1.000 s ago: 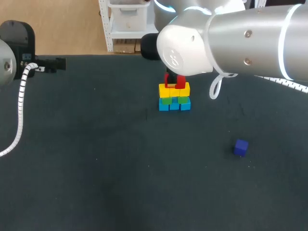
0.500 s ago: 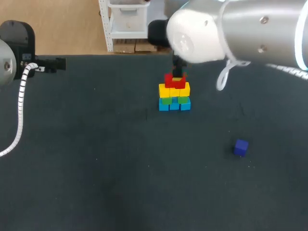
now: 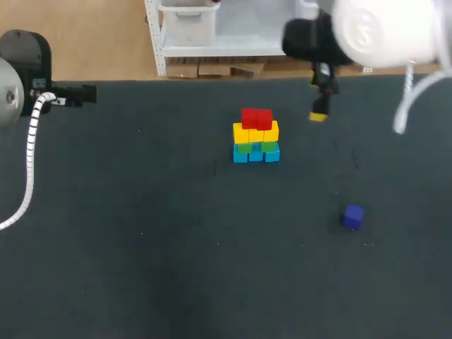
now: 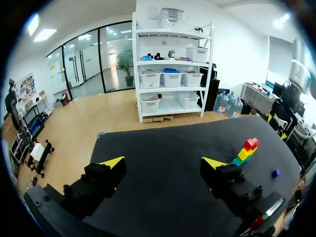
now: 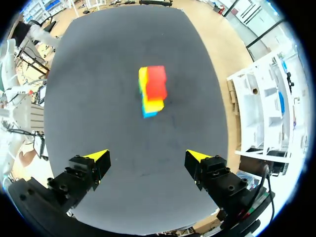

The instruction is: Place the blue cubes, place green cubes on the blue cubes, place the yellow cubes on the green cubes, then place the red cubes on the yellow cubes, and place purple cube on the red cubes.

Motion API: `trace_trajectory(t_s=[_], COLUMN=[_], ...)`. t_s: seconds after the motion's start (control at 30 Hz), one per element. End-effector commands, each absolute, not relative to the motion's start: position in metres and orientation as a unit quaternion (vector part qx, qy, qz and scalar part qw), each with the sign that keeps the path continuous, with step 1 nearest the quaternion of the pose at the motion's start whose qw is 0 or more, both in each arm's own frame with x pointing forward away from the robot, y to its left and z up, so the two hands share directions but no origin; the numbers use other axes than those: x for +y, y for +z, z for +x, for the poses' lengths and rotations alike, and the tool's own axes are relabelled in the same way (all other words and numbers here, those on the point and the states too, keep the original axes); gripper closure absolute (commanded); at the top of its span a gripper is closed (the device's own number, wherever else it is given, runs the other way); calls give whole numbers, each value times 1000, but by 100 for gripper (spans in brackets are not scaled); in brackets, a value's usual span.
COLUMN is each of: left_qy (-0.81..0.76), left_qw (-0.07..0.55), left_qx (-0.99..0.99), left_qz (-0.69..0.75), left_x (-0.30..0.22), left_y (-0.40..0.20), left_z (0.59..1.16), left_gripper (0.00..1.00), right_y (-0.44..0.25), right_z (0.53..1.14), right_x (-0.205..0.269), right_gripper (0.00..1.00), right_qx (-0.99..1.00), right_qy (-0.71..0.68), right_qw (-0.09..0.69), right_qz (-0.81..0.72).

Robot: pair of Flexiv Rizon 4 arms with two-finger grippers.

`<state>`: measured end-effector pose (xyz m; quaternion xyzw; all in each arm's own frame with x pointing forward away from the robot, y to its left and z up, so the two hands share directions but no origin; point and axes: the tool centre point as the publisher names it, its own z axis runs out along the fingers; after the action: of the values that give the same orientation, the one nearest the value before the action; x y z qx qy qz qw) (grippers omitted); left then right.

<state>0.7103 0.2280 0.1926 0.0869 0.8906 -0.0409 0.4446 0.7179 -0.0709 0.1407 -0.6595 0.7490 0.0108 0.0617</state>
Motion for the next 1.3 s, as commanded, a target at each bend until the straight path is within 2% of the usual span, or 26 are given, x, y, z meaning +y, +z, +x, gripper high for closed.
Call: trace_trajectory(t_s=[0.03,0.53,1.3], left_qy=[-42,-42,-42], left_qw=[445,445,445], left_qx=[890,890,890], left_qz=[87,87,87], left_x=[228,228,228], left_y=[192,192,192], left_z=[710,710,710], left_gripper=[0,0,0], right_y=[121,64,2], right_z=[674,596,574], right_x=[-115,-138,-127], right_gripper=[0,0,0], right_qx=[747,752,773], right_qy=[10,10,1], right_qw=[132,108,61], right_qz=[-652,-650,-632])
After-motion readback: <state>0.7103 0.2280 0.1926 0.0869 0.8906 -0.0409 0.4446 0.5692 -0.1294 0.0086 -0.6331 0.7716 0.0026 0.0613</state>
